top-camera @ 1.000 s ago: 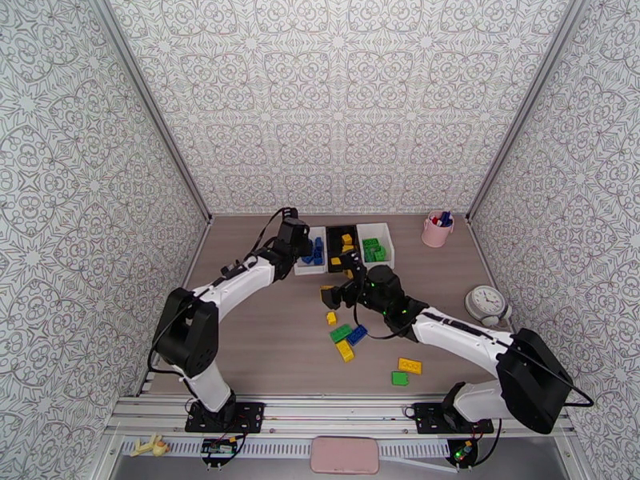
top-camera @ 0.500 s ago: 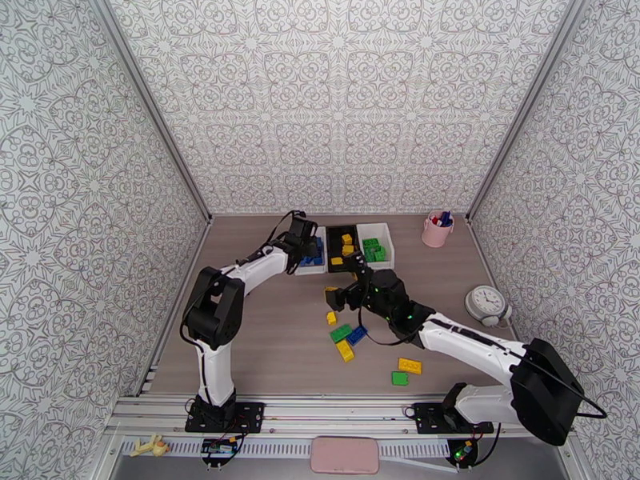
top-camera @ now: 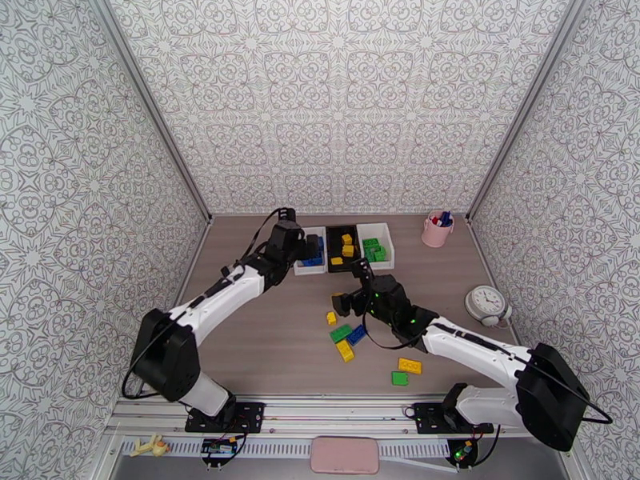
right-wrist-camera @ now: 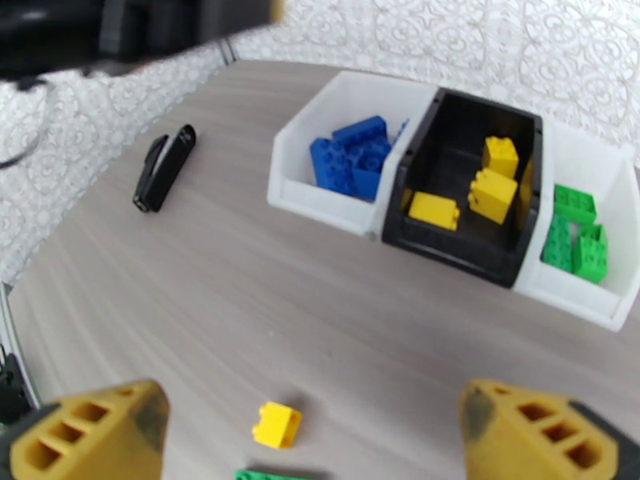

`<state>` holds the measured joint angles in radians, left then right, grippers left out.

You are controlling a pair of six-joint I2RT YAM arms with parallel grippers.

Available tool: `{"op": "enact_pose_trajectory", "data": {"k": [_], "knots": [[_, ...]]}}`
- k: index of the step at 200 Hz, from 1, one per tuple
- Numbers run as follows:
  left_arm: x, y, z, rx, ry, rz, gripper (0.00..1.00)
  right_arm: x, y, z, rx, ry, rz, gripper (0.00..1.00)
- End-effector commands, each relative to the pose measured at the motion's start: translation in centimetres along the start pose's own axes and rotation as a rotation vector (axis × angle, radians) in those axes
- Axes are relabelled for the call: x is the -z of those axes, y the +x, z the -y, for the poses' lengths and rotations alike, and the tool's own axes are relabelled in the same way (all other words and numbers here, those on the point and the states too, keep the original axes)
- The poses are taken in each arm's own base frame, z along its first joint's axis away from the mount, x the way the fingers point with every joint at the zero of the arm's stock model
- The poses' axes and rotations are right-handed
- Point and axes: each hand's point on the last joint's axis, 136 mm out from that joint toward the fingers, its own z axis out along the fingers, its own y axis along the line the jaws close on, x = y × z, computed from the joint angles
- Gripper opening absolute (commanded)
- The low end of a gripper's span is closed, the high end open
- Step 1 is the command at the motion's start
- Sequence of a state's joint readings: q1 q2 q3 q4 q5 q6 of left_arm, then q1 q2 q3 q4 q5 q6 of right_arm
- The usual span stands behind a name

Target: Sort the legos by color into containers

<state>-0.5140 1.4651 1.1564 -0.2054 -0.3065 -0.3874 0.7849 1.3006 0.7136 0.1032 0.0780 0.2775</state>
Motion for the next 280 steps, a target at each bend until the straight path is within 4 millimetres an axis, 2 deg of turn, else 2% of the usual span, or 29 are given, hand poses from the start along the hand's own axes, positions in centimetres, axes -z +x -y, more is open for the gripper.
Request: {"op": "enact_pose_trajectory", "data": {"k": [1, 26, 52, 89, 124, 163, 196, 255, 280], "knots": [[2.5, 1.6, 0.0, -0.054, 0.054, -0.020, 0.95, -0.6, 1.9, 0.7, -0.014, 0.080, -0.081, 1.00], [6.0, 3.0, -0.9, -0.099, 0.069, -0.039, 0.97, -1.3, 3.3, 0.5, -0.004, 0.162, -0.165, 1.00], [8.2, 4.6, -4.2, -0.068, -0.012, -0.073, 0.98, -2.1, 4.3, 0.3, 0.003, 0.281, -0.233, 1.00], [8.7, 6.2, -9.2, 0.051, -0.138, -0.096, 0.98, -4.5, 6.0, -1.6, -0.011, 0.318, -0.291, 1.00], [8.4, 7.1, -11.6, 0.127, -0.188, -0.125, 0.99, -6.5, 8.0, -2.7, -0.040, 0.358, -0.369, 1.00], [8.0, 7.3, -12.0, 0.142, -0.186, -0.141, 0.99, -7.7, 10.7, -3.3, -0.092, 0.354, -0.444, 0.97], [7.6, 7.7, -12.0, 0.149, -0.188, -0.150, 0.99, -8.0, 11.8, -3.1, -0.097, 0.365, -0.470, 0.90], [7.3, 8.1, -12.0, 0.147, -0.188, -0.167, 0.99, -8.0, 11.9, -2.7, -0.101, 0.394, -0.476, 0.60], [7.2, 8.1, -11.7, 0.149, -0.178, -0.167, 0.99, -8.1, 11.8, -2.9, -0.102, 0.390, -0.477, 0.43]]}}
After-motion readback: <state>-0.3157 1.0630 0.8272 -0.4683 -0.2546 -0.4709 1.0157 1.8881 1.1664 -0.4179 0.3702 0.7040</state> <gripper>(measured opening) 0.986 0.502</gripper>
